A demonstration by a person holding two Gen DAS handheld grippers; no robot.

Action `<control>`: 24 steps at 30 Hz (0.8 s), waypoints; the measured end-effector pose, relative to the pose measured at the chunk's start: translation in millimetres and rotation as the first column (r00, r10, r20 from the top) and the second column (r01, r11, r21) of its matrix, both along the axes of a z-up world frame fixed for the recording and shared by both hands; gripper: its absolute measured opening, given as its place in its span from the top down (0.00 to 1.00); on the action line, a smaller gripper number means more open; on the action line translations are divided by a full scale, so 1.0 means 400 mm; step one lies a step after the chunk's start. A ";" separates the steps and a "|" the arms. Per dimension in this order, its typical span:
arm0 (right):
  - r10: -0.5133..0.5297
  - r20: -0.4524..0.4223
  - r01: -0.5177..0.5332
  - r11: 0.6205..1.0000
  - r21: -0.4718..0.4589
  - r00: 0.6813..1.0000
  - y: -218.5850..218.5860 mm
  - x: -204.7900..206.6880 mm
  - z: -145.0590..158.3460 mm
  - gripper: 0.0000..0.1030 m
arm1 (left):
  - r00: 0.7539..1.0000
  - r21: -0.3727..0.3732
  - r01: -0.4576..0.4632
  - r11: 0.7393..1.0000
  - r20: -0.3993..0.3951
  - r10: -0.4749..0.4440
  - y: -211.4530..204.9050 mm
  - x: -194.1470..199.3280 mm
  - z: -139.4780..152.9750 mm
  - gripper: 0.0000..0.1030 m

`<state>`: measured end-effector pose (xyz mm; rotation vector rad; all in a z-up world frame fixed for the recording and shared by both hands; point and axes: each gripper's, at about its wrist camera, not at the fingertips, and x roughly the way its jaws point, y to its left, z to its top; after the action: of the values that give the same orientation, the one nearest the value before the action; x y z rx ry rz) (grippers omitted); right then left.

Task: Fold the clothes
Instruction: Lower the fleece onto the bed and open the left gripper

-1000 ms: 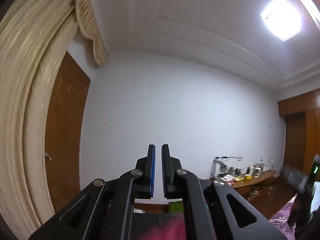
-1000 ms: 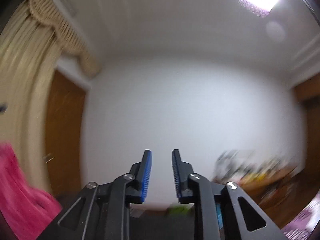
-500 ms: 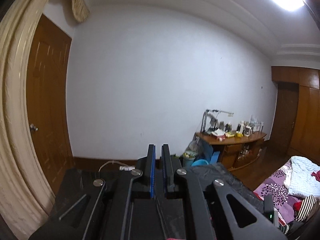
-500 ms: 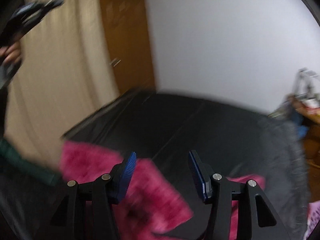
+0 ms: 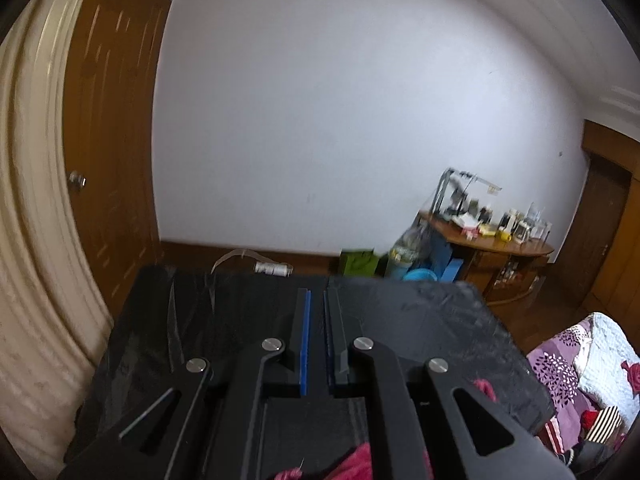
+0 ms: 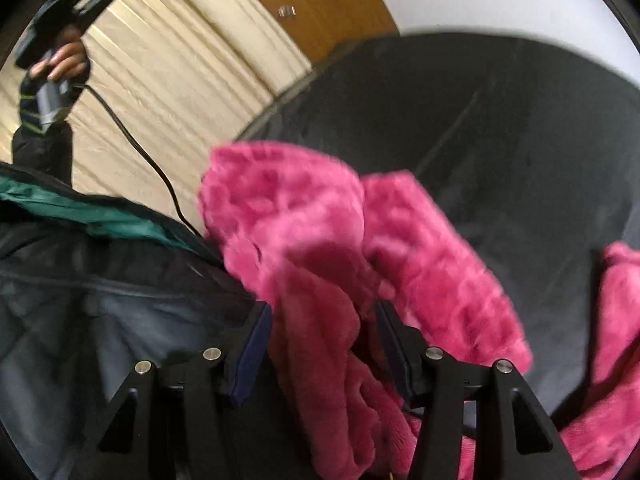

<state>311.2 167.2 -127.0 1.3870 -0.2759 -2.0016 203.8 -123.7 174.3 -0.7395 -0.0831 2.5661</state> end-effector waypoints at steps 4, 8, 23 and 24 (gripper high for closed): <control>0.022 0.078 -0.022 1.000 -0.008 0.997 -0.032 -0.034 -0.041 0.47 | 0.995 -0.003 -0.060 0.998 0.084 0.060 -0.047 -0.015 -0.071 0.92; -0.039 0.013 0.036 0.988 0.153 0.999 -0.061 -0.058 -0.036 0.80 | 0.982 0.005 -0.127 0.992 0.143 0.125 -0.105 -0.022 -0.117 0.83; -0.182 -0.256 0.232 0.956 0.179 0.949 0.003 -0.276 0.185 1.00 | 0.955 0.012 -0.196 0.981 0.231 0.188 -0.206 0.055 -0.232 0.63; -0.152 -0.187 0.183 0.970 0.162 0.971 0.002 -0.276 0.159 0.98 | 0.953 0.023 -0.200 0.980 0.236 0.189 -0.213 0.055 -0.239 0.63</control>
<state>200.8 168.1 -63.2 1.3221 -0.1417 -2.3208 225.7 -209.1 78.9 -1.0595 -0.3040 2.6384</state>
